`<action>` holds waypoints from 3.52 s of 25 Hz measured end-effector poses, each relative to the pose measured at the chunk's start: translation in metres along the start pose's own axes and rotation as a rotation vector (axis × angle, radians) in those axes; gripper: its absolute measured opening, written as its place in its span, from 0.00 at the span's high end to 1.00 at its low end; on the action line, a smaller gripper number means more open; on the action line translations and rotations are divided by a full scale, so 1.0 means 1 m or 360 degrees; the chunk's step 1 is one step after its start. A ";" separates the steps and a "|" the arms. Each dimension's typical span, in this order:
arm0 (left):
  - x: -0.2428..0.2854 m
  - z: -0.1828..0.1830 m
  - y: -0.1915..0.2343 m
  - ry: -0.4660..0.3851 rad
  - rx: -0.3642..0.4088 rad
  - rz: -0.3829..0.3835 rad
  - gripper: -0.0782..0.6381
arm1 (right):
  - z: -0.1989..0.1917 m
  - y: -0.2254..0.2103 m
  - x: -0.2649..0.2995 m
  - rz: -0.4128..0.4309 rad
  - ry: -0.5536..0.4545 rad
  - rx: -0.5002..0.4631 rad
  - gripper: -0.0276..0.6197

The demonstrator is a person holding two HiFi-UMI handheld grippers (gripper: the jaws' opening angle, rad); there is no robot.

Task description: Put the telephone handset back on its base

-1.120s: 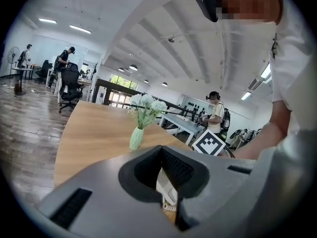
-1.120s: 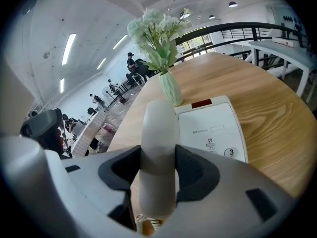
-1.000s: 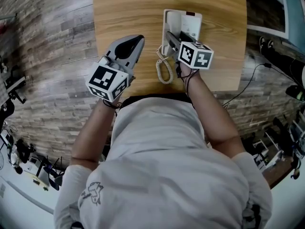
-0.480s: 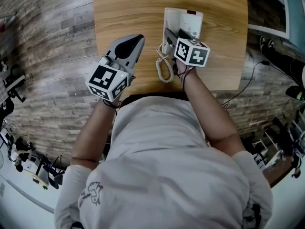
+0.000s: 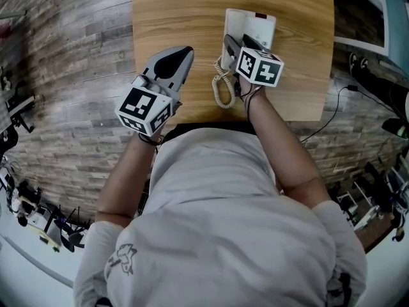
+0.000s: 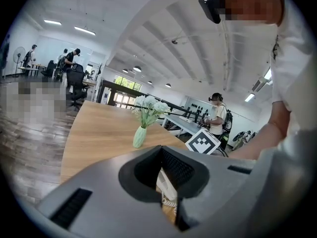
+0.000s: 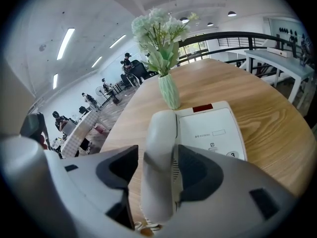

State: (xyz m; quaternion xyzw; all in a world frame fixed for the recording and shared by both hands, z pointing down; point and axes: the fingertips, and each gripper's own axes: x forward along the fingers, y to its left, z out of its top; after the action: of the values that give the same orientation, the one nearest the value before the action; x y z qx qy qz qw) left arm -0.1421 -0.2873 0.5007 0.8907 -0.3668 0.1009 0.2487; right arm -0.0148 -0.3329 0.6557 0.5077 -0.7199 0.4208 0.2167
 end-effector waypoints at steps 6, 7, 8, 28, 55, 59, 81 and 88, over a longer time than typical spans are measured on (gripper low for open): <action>-0.013 0.006 -0.005 -0.0032 0.0029 0.0012 0.88 | 0.006 0.007 -0.019 0.0018 -0.0048 -0.0080 0.55; -0.016 0.008 -0.007 -0.0041 0.0035 0.0010 0.88 | 0.007 0.010 -0.022 0.0023 -0.0059 -0.0094 0.55; -0.019 0.009 -0.009 -0.0050 0.0042 0.0009 0.88 | 0.007 0.012 -0.026 0.0029 -0.0070 -0.0105 0.55; -0.108 0.058 -0.067 -0.0280 0.0263 -0.0063 0.88 | 0.021 0.117 -0.176 0.0361 -0.0468 -0.0662 0.77; -0.152 0.081 -0.173 -0.0421 0.0368 -0.0185 0.88 | 0.003 0.139 -0.344 0.0610 -0.0780 -0.0978 0.95; -0.143 0.076 -0.207 -0.0434 0.0368 -0.0146 0.88 | -0.009 0.118 -0.369 0.0670 -0.0781 -0.0999 0.95; -0.159 0.018 -0.364 -0.0476 0.0364 0.0090 0.88 | -0.083 0.047 -0.502 0.0926 -0.0846 -0.1073 0.95; -0.184 0.004 -0.377 -0.0479 0.0397 0.0018 0.88 | -0.117 0.065 -0.512 0.0887 -0.0860 -0.1075 0.95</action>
State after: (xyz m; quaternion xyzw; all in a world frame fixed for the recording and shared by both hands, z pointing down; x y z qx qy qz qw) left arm -0.0070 0.0504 0.2914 0.9175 -0.3896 0.0126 0.0783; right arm 0.1128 0.0532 0.3167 0.2888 -0.9539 0.0603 0.0546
